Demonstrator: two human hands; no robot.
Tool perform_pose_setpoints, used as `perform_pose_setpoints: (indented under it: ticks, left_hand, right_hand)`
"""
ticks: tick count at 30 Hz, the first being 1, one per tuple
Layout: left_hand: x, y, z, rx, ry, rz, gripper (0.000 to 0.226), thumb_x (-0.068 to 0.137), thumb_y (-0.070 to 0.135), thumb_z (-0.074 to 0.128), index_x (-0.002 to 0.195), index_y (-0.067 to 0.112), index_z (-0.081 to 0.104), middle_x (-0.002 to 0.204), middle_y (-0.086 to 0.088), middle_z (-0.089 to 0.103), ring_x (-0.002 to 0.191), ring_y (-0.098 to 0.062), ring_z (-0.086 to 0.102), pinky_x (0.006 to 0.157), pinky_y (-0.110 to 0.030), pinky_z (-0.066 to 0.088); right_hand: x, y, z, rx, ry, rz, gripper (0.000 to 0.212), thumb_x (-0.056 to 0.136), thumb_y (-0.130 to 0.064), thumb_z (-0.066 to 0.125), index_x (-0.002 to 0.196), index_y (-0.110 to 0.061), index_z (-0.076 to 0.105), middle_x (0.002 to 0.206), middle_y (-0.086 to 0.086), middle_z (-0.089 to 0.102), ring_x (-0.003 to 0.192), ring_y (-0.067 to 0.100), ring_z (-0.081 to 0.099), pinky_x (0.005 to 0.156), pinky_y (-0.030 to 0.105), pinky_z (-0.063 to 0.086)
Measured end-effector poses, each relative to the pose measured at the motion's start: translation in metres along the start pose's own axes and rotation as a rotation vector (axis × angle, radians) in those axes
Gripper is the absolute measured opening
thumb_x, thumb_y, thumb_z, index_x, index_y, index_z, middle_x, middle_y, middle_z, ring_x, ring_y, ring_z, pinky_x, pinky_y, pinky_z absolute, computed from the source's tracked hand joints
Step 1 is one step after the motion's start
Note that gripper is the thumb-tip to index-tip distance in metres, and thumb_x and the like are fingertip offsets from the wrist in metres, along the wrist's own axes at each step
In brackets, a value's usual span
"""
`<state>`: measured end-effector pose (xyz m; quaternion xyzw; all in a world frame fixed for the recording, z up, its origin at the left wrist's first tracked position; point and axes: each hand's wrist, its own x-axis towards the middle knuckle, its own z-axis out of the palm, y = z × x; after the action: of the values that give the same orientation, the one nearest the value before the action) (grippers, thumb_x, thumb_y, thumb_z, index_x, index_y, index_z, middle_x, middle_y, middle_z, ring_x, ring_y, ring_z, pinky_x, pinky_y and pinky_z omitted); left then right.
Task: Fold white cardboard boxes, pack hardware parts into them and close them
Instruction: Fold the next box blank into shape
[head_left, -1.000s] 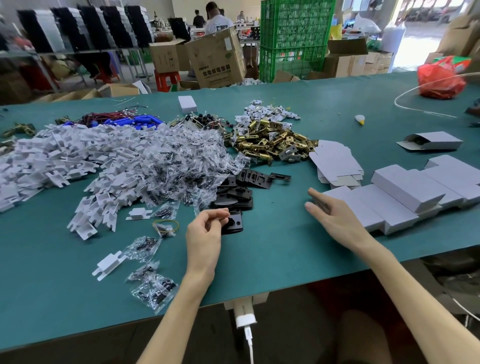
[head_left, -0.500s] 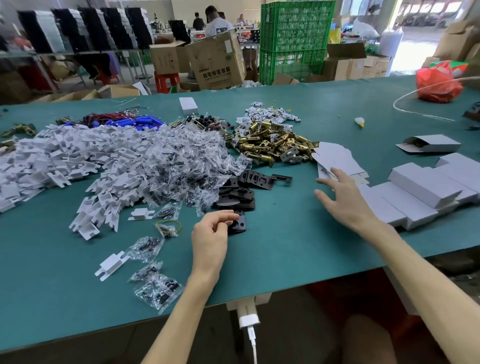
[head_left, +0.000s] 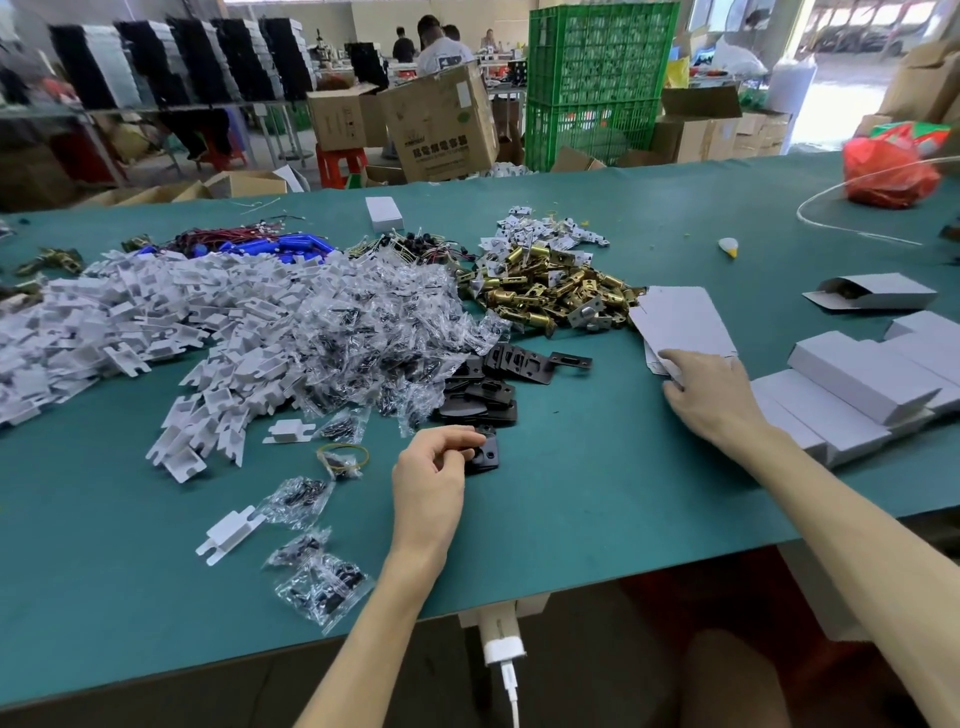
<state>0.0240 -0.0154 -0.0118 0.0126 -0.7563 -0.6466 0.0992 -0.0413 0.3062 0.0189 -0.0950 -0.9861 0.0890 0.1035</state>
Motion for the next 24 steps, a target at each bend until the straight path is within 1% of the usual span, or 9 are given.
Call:
perform_pose_setpoints:
  ticks: [2, 5, 7, 11, 14, 17, 19, 22, 24]
  left_hand:
    - [-0.001, 0.001, 0.0, -0.004, -0.002, 0.01, 0.041, 0.097, -0.009, 0.051, 0.091, 0.021, 0.078, 0.106, 0.005, 0.076, 0.093, -0.007, 0.072, 0.083, -0.018, 0.054]
    - [-0.002, 0.002, 0.0, -0.011, -0.006, 0.016, 0.039, 0.097, -0.01, 0.054, 0.091, 0.02, 0.077, 0.106, 0.002, 0.075, 0.091, -0.007, 0.072, 0.081, -0.016, 0.053]
    - [-0.003, 0.002, -0.001, -0.004, -0.01, 0.018, 0.038, 0.096, -0.01, 0.055, 0.091, 0.02, 0.077, 0.106, 0.001, 0.075, 0.091, -0.006, 0.072, 0.08, -0.015, 0.053]
    - [-0.003, 0.003, 0.0, 0.002, -0.004, 0.018, 0.035, 0.096, -0.01, 0.056, 0.091, 0.018, 0.077, 0.105, 0.002, 0.075, 0.093, -0.01, 0.072, 0.082, -0.016, 0.053]
    - [-0.003, 0.003, -0.001, 0.006, 0.001, 0.01, 0.036, 0.097, -0.009, 0.055, 0.091, 0.018, 0.077, 0.105, 0.003, 0.075, 0.091, -0.008, 0.071, 0.081, -0.018, 0.053]
    - [-0.002, 0.003, -0.001, 0.007, 0.002, 0.007, 0.036, 0.097, -0.009, 0.054, 0.091, 0.018, 0.077, 0.104, 0.004, 0.075, 0.09, -0.005, 0.071, 0.08, -0.017, 0.054]
    - [-0.002, 0.003, -0.001, 0.007, 0.005, 0.005, 0.036, 0.098, -0.009, 0.054, 0.091, 0.018, 0.077, 0.104, 0.004, 0.075, 0.09, -0.005, 0.071, 0.08, -0.017, 0.054]
    - [-0.002, 0.002, 0.0, 0.004, 0.008, 0.004, 0.035, 0.098, -0.007, 0.054, 0.093, 0.019, 0.077, 0.102, 0.004, 0.076, 0.092, -0.008, 0.072, 0.082, -0.021, 0.054]
    - [-0.001, 0.001, 0.0, 0.002, 0.005, 0.005, 0.035, 0.098, -0.006, 0.055, 0.094, 0.02, 0.077, 0.102, 0.005, 0.076, 0.093, -0.009, 0.072, 0.084, -0.023, 0.054]
  right_hand:
    - [0.002, 0.002, 0.0, 0.02, 0.017, 0.013, 0.044, 0.095, -0.012, 0.054, 0.138, -0.009, 0.056, 0.142, 0.017, 0.056, 0.132, 0.039, 0.045, 0.114, 0.049, 0.029]
    - [0.006, 0.003, 0.003, -0.083, -0.039, 0.068, 0.049, 0.099, -0.024, 0.051, 0.143, -0.004, 0.044, 0.149, 0.023, 0.043, 0.14, 0.039, 0.033, 0.118, 0.044, 0.024]
    - [0.008, 0.003, 0.005, -0.149, -0.057, 0.085, 0.04, 0.101, -0.029, 0.046, 0.131, -0.002, 0.048, 0.137, 0.021, 0.053, 0.132, 0.038, 0.044, 0.114, 0.045, 0.028]
    - [0.005, 0.001, 0.005, -0.089, 0.058, 0.034, 0.024, 0.101, -0.027, 0.051, 0.094, -0.005, 0.054, 0.113, 0.025, 0.064, 0.109, 0.042, 0.056, 0.097, 0.046, 0.037]
    - [0.001, -0.001, 0.002, 0.024, 0.12, -0.005, 0.041, 0.102, -0.027, 0.05, 0.067, -0.007, 0.046, 0.082, 0.025, 0.065, 0.085, 0.045, 0.059, 0.083, 0.05, 0.046]
    - [-0.002, -0.002, -0.001, 0.171, 0.155, 0.026, 0.042, 0.106, -0.029, 0.044, 0.082, 0.0, 0.063, 0.087, 0.025, 0.069, 0.088, 0.044, 0.058, 0.081, 0.05, 0.047]
    - [-0.005, -0.003, -0.002, 0.254, 0.188, 0.062, 0.04, 0.108, -0.029, 0.04, 0.094, -0.001, 0.065, 0.094, 0.024, 0.069, 0.092, 0.042, 0.056, 0.079, 0.049, 0.048]
    - [-0.008, -0.005, -0.007, 0.348, 0.263, 0.051, 0.032, 0.108, -0.019, 0.039, 0.09, 0.0, 0.06, 0.09, 0.023, 0.065, 0.084, 0.043, 0.054, 0.071, 0.048, 0.046]
    - [-0.01, -0.005, -0.011, 0.452, 0.345, 0.085, 0.034, 0.106, -0.016, 0.04, 0.075, -0.006, 0.048, 0.074, 0.017, 0.057, 0.071, 0.036, 0.046, 0.06, 0.044, 0.036]
